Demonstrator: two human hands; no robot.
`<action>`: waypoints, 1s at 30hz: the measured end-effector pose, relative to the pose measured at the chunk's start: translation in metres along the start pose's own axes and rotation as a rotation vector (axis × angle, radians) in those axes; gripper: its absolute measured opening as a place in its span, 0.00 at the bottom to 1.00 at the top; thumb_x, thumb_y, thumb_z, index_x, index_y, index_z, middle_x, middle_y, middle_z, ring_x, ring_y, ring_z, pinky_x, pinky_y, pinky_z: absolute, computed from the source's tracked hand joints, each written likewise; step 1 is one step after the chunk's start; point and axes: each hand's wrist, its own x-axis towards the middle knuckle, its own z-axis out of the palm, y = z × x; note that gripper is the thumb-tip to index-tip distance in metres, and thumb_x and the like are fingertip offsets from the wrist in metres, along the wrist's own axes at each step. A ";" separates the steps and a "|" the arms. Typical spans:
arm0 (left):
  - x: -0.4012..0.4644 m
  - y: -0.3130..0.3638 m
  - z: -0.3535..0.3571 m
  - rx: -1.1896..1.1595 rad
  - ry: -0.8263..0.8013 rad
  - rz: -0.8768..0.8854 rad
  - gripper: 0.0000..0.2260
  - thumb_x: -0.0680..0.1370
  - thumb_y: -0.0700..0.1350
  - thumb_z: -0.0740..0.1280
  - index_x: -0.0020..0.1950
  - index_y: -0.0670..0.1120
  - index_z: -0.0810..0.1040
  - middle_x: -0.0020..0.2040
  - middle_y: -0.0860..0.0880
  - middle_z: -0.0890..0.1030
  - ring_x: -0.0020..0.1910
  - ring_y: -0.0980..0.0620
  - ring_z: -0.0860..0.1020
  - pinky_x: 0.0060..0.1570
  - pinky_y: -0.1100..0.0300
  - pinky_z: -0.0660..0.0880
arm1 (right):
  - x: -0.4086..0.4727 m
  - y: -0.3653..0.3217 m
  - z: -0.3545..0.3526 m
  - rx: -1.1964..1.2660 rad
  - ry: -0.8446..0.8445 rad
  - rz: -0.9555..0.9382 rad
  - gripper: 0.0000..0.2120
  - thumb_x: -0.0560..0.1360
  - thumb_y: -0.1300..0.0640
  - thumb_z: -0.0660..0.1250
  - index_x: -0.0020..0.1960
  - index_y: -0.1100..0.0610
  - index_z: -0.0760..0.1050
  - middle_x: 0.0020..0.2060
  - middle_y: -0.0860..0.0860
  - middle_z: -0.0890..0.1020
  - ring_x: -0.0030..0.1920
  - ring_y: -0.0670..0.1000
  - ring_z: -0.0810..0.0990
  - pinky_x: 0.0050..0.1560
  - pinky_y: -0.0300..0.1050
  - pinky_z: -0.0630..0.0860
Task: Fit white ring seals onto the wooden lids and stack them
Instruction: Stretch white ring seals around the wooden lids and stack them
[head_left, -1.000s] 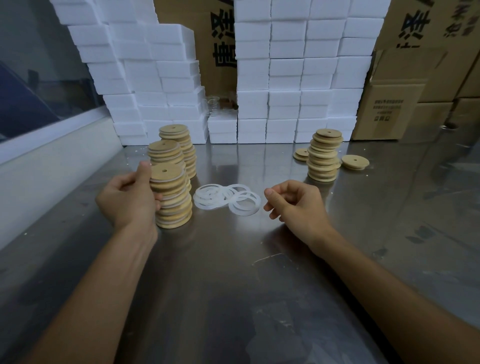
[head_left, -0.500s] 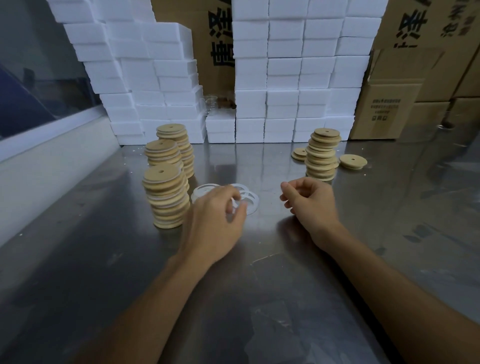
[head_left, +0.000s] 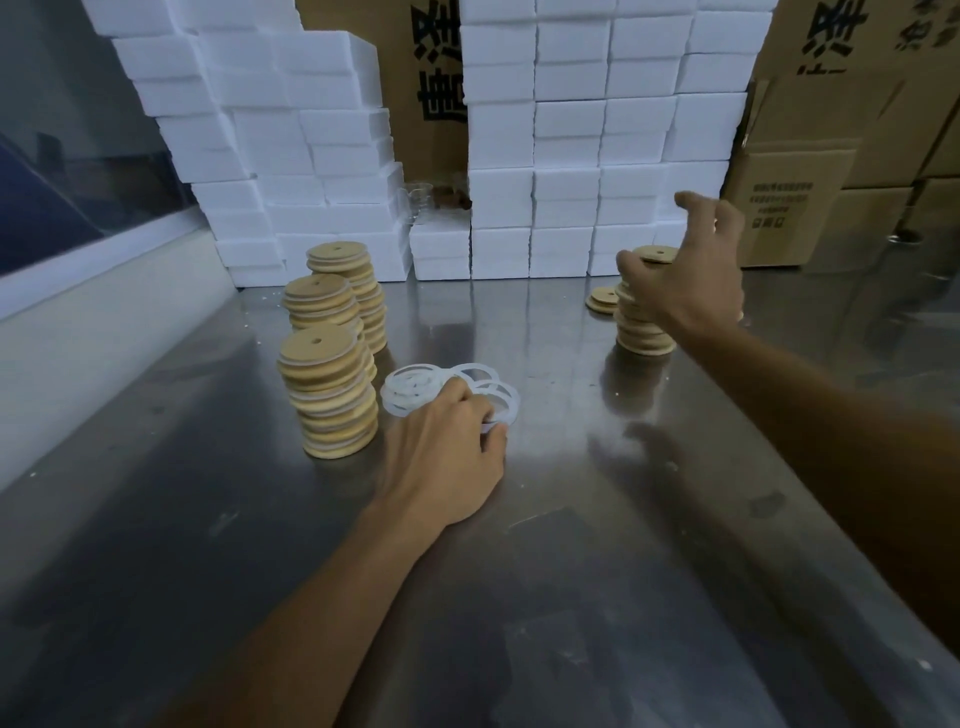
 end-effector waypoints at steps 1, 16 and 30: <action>0.000 0.000 0.000 -0.007 -0.007 -0.003 0.12 0.80 0.54 0.63 0.53 0.48 0.80 0.53 0.53 0.75 0.43 0.54 0.76 0.38 0.59 0.71 | 0.011 -0.001 -0.001 -0.111 -0.072 -0.010 0.35 0.73 0.42 0.69 0.75 0.48 0.59 0.77 0.53 0.56 0.54 0.57 0.76 0.54 0.57 0.75; 0.003 -0.004 0.001 -0.048 -0.021 -0.035 0.10 0.78 0.56 0.65 0.53 0.51 0.78 0.52 0.55 0.75 0.44 0.57 0.72 0.35 0.64 0.61 | 0.047 0.014 0.016 -0.434 -0.216 -0.057 0.21 0.74 0.42 0.63 0.60 0.54 0.72 0.51 0.56 0.78 0.44 0.58 0.73 0.43 0.49 0.68; 0.002 -0.001 -0.008 -0.126 -0.032 -0.091 0.08 0.78 0.51 0.68 0.44 0.49 0.83 0.46 0.52 0.77 0.46 0.50 0.75 0.43 0.52 0.73 | -0.066 -0.057 0.014 0.690 -0.250 0.244 0.27 0.63 0.39 0.79 0.54 0.50 0.73 0.44 0.49 0.78 0.31 0.44 0.76 0.26 0.36 0.72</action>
